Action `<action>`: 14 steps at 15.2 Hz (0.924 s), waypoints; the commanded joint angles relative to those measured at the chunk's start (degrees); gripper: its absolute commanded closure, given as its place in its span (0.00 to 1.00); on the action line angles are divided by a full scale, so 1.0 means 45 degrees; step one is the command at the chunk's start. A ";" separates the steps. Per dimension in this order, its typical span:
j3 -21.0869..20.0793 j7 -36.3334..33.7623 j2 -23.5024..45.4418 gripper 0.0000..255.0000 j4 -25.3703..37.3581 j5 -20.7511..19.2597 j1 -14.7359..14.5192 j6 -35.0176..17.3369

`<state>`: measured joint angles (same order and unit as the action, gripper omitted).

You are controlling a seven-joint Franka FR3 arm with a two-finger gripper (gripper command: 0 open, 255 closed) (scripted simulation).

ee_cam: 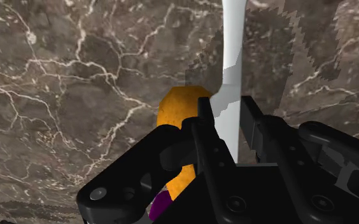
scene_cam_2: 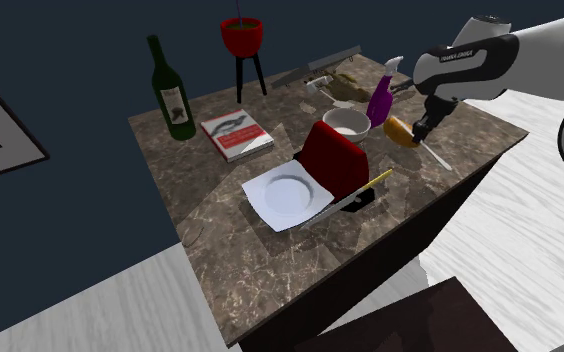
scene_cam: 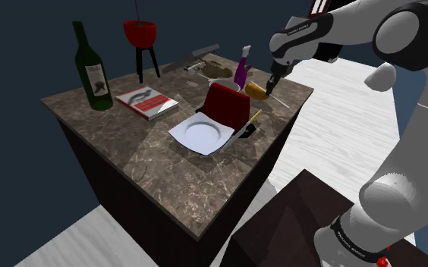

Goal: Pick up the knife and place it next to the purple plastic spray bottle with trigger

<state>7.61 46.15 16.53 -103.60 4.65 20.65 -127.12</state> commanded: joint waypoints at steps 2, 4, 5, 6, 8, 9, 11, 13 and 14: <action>-0.0098 0.0044 0.0490 1.00 -0.0331 0.0083 -0.0058 -0.0426; -0.0110 0.0075 0.0650 1.00 -0.0463 0.0122 -0.0052 -0.0715; -0.0119 0.0091 0.0733 1.00 -0.0524 0.0141 -0.0047 -0.0859; -0.0125 0.0101 0.0788 1.00 -0.0562 0.0154 -0.0043 -0.0952; -0.0122 0.0102 0.0789 1.00 -0.0562 0.0155 -0.0045 -0.0952; -0.0121 0.0103 0.0789 1.00 -0.0562 0.0156 -0.0046 -0.0952; -0.0117 0.0104 0.0789 1.00 -0.0562 0.0158 -0.0050 -0.0952; -0.0112 0.0105 0.0789 1.00 -0.0562 0.0160 -0.0055 -0.0952; -0.0122 0.0098 0.0945 0.00 -0.0336 0.0183 -0.0046 -0.0869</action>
<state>7.95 46.74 19.01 -104.12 5.24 21.21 -131.32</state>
